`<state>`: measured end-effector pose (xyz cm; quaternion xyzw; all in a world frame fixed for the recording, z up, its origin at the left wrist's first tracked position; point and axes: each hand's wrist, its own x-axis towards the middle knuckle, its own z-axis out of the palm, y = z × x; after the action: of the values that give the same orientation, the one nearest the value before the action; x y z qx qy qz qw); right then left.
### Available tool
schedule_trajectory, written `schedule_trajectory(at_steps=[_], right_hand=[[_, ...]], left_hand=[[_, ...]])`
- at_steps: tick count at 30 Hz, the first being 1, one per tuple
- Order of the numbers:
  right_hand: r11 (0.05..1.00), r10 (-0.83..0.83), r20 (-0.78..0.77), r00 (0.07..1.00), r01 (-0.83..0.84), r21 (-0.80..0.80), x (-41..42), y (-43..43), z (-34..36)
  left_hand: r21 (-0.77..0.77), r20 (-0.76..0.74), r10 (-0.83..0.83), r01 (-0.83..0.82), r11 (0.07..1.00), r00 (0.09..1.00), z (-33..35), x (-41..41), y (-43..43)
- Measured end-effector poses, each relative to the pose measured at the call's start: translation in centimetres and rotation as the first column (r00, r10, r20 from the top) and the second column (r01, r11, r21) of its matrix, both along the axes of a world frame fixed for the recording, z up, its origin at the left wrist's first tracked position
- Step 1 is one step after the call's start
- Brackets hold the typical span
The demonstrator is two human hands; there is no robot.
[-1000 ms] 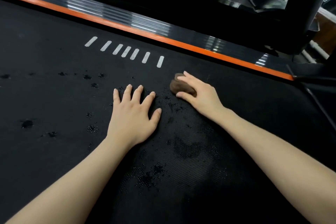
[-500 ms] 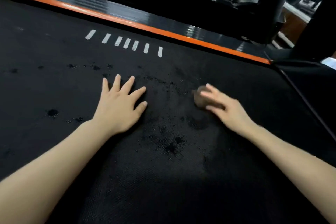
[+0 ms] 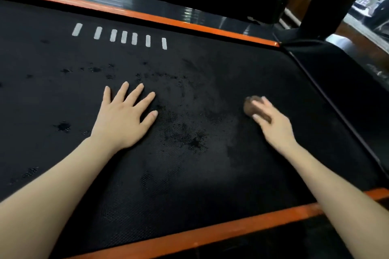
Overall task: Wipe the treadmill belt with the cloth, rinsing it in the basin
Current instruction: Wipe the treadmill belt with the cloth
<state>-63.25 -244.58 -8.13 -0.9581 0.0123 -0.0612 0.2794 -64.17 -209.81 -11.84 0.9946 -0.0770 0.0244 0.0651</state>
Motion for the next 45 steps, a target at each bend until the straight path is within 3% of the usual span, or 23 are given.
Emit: schedule_trajectory(at_steps=[1, 3, 7, 10, 12, 15, 17, 20, 24, 26, 30, 33, 36, 38, 40, 45], right_hand=[[0.993, -0.115, -0.012, 0.993, 0.115, -0.012, 0.2, -0.1, 0.3], [0.987, -0.155, -0.002, 0.988, 0.155, -0.040, -0.1, 2.6, -0.1], [0.972, 0.233, 0.013, 0.972, -0.233, 0.012, -4.0, 12.6, -1.1], [0.904, 0.427, -0.042, 0.903, -0.426, 0.040, -6.4, 12.4, -0.9], [0.935, 0.354, -0.079, 0.932, -0.354, 0.009, -6.4, 8.2, -0.8], [1.000, 0.018, -0.075, 0.997, -0.018, 0.010, -5.6, 3.8, 0.0], [0.997, -0.081, -0.081, 0.993, 0.080, -0.022, -5.2, 4.8, 0.0], [0.993, 0.120, -0.084, 0.989, -0.119, 0.017, -6.2, 8.5, -0.4], [0.873, 0.486, -0.147, 0.862, -0.470, 0.128, -10.2, 8.8, -0.5], [0.883, 0.468, -0.189, 0.863, -0.447, 0.144, -10.9, 5.1, 0.1], [0.976, 0.169, -0.267, 0.949, -0.123, 0.179, -12.5, -0.8, 1.8], [0.950, 0.303, -0.219, 0.927, -0.277, 0.144, -12.7, 3.6, 1.0], [0.827, 0.562, -0.192, 0.805, -0.546, 0.132, -12.2, 10.1, 0.0], [0.778, 0.628, -0.211, 0.749, -0.609, 0.155, -12.0, 11.0, 0.2], [0.771, 0.637, -0.246, 0.731, -0.606, 0.195, -12.0, 8.0, 0.6], [0.922, 0.380, -0.324, 0.866, -0.327, 0.206, -13.1, 0.3, 2.6]], left_hand=[[0.001, 0.008, 0.001, -0.001, 1.000, 1.000, -0.1, 0.0, -0.1], [0.011, 0.018, 0.002, -0.002, 1.000, 1.000, -0.2, 0.0, -0.3], [0.017, 0.022, 0.007, -0.007, 1.000, 1.000, -0.2, -0.1, -0.2], [0.006, 0.043, -0.003, 0.003, 1.000, 0.999, -0.3, 0.0, 0.1], [-0.001, 0.051, -0.013, 0.013, 1.000, 0.999, -0.3, 0.0, 0.2], [0.011, 0.057, -0.014, 0.013, 1.000, 0.998, -0.5, 0.1, 0.2], [0.009, 0.064, -0.013, 0.012, 1.000, 0.998, -0.5, 0.1, -0.1], [0.008, 0.057, -0.008, 0.008, 1.000, 0.998, -0.5, 0.1, -0.2], [-0.023, 0.060, -0.028, 0.030, 0.999, 0.998, -0.3, 0.0, 0.3], [-0.035, 0.059, -0.033, 0.035, 0.999, 0.998, -0.3, 0.0, 0.5], [-0.039, 0.081, -0.033, 0.036, 0.999, 0.996, -0.4, 0.2, 0.3], [-0.036, 0.065, -0.022, 0.024, 0.999, 0.998, -0.3, 0.1, 0.1], [-0.035, 0.059, -0.028, 0.030, 0.999, 0.998, -0.3, 0.3, 0.2], [-0.043, 0.055, -0.035, 0.037, 0.998, 0.998, -0.3, 0.2, 0.5], [-0.048, 0.059, -0.042, 0.045, 0.998, 0.997, -0.3, 0.2, 0.7], [-0.056, 0.057, -0.028, 0.031, 0.998, 0.998, -0.3, 0.3, 0.3]])
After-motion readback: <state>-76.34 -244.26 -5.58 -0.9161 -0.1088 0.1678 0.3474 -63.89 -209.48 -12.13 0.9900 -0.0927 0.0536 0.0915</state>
